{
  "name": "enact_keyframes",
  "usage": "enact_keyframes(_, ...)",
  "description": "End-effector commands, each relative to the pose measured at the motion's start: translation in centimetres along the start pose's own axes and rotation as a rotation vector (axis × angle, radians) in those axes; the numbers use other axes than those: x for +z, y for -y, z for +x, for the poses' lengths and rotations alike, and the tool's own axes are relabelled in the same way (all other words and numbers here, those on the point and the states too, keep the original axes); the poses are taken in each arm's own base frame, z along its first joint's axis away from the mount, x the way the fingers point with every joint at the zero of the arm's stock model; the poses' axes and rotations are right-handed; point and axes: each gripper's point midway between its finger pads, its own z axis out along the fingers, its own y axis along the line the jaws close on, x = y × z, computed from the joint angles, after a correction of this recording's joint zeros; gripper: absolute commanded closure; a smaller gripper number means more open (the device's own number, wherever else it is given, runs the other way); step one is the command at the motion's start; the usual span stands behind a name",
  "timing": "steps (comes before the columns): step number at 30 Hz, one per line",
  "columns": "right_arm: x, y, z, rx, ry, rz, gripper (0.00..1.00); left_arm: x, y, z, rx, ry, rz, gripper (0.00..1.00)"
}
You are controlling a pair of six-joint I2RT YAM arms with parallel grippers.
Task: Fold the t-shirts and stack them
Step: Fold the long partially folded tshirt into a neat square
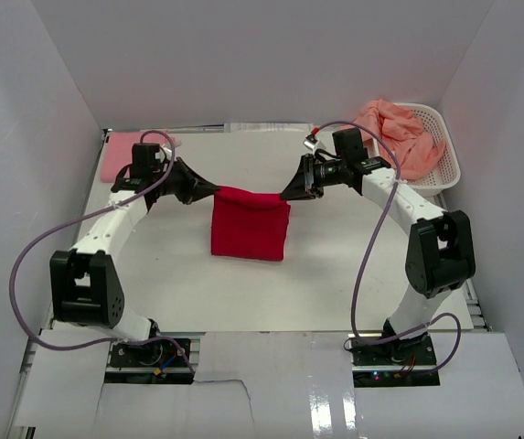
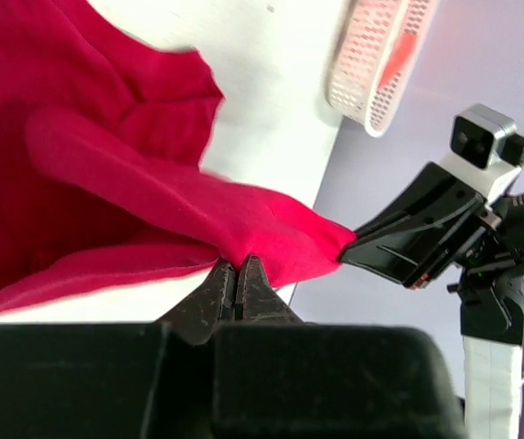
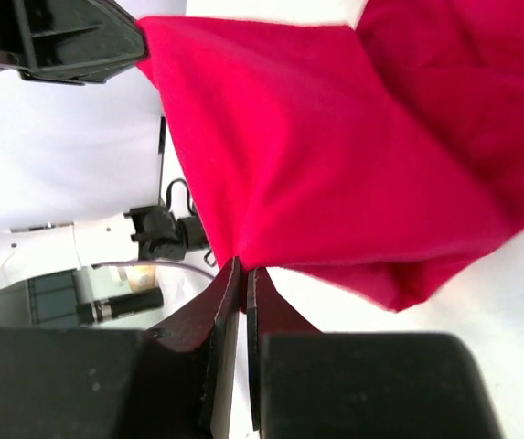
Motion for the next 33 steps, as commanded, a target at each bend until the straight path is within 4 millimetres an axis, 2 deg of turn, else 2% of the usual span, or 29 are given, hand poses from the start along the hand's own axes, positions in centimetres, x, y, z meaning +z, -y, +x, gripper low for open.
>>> enact_keyframes(1, -0.3, -2.2, 2.4, -0.010, -0.014, -0.013, 0.92, -4.0, 1.6, 1.8, 0.054, 0.025, 0.043, 1.00)
enact_keyframes(5, 0.6, -3.2, 5.1, -0.003, -0.032, -0.045, 0.92, -7.4, 1.2, 4.2, 0.055, 0.035, 0.061, 1.00)
enact_keyframes(7, 0.9, -3.8, 6.1, -0.009, -0.039, -0.058, 0.92, -8.2, 0.8, 5.1, 0.054, 0.033, 0.067, 1.00)
enact_keyframes(8, 1.4, -3.7, 7.4, 0.009, -0.063, -0.054, 0.92, -8.5, 0.0, 5.9, 0.036, 0.019, 0.057, 1.00)
enact_keyframes(12, 2.2, -4.3, 9.3, 0.010, -0.080, -0.070, 0.92, -10.1, -0.9, 8.6, 0.043, 0.012, 0.068, 1.00)
enact_keyframes(16, 3.1, -5.5, 11.4, 0.008, -0.104, -0.075, 0.92, -10.7, -2.5, 10.7, 0.033, -0.012, 0.063, 1.00)
enact_keyframes(17, 3.6, -5.7, 12.5, 0.008, -0.121, -0.071, 0.92, -10.6, -3.2, 11.2, 0.029, -0.021, 0.056, 1.00)
enact_keyframes(20, 4.3, -6.8, 14.1, 0.011, -0.133, -0.096, 0.92, -11.1, -3.6, 12.2, 0.037, -0.027, 0.060, 1.00)
enact_keyframes(21, 4.5, -6.3, 15.1, 0.035, -0.152, -0.083, 0.92, -11.2, -3.8, 12.4, 0.035, -0.031, 0.060, 1.00)
enact_keyframes(23, 4.7, -7.3, 15.8, 0.027, -0.145, -0.110, 0.92, -11.7, -3.7, 13.0, 0.043, -0.034, 0.066, 1.00)
enact_keyframes(27, 4.4, -8.2, 17.6, 0.034, -0.145, -0.111, 0.92, -12.5, -4.0, 14.2, 0.057, -0.047, 0.055, 1.00)
enact_keyframes(33, 4.1, -9.1, 20.4, 0.049, -0.151, -0.137, 0.92, -12.6, -5.8, 15.7, 0.062, -0.053, 0.032, 1.00)
